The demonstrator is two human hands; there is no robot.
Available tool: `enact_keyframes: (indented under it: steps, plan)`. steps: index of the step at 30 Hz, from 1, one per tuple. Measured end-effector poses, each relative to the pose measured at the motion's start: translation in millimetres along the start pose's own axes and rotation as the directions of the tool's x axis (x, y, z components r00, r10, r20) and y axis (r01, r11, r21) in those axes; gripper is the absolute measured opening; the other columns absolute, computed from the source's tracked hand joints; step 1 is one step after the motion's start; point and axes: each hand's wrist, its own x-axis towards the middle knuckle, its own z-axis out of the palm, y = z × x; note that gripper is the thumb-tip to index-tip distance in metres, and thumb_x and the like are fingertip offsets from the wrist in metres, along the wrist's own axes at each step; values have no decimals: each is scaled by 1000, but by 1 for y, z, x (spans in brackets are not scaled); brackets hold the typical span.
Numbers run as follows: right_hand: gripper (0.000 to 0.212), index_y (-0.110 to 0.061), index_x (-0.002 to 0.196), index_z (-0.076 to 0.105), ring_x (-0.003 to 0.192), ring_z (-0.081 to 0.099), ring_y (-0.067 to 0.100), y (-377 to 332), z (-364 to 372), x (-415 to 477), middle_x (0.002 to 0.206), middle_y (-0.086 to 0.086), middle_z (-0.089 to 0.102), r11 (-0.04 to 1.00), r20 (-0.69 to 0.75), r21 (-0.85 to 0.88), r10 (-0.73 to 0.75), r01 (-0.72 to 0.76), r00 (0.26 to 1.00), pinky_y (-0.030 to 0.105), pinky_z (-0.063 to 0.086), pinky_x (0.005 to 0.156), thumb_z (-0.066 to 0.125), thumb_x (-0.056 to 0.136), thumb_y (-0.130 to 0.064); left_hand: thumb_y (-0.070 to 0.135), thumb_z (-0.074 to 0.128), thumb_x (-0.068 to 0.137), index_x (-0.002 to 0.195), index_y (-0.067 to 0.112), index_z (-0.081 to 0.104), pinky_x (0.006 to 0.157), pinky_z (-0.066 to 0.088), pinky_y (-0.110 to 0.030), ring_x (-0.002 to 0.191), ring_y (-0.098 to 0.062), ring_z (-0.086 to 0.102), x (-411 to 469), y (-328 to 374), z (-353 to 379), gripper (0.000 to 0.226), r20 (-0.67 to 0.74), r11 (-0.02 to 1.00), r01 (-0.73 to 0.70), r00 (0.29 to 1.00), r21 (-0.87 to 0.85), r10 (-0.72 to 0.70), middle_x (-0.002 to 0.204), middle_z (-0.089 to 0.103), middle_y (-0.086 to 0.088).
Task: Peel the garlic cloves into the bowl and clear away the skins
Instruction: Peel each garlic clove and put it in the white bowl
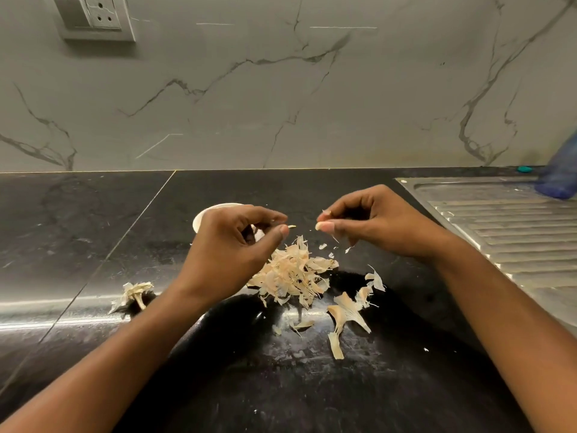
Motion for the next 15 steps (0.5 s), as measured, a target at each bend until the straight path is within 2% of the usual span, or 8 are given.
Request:
enact_keyframes:
  steps: [3,8,12,15]
  plan:
    - [19,-13,111,81,82,70,17,-10,16,0,98,8,79,978,-7,207,-38,38,999,26,59,71,79,94,-20,19,83,90,123,15,77,58,60,-31,66,-17,70,-1,2,8,34,54,981,57,997,-184,-48,90,77,5]
    - [22,-8,111,80,86,73,19,-13,36,3,104,17,79,908,-20,417,-40,44,999,25,59,69,79,90,-16,8,79,88,120,3,76,72,65,-33,87,-25,79,0,3,9,32,36,917,81,997,-391,-73,101,81,-5]
    - [22,-5,110,78,89,77,23,-15,45,3,104,21,79,823,-37,568,5,17,999,25,62,71,79,87,-8,7,78,88,114,0,77,77,65,-34,89,-27,79,1,3,6,27,13,888,89,996,-452,-93,100,81,-9]
    - [25,-4,109,77,91,78,26,-14,48,4,103,20,80,835,-47,551,13,15,999,27,64,75,79,86,-12,5,78,89,113,0,77,80,65,-36,91,-26,79,1,2,6,24,20,896,97,995,-433,-99,100,81,-9]
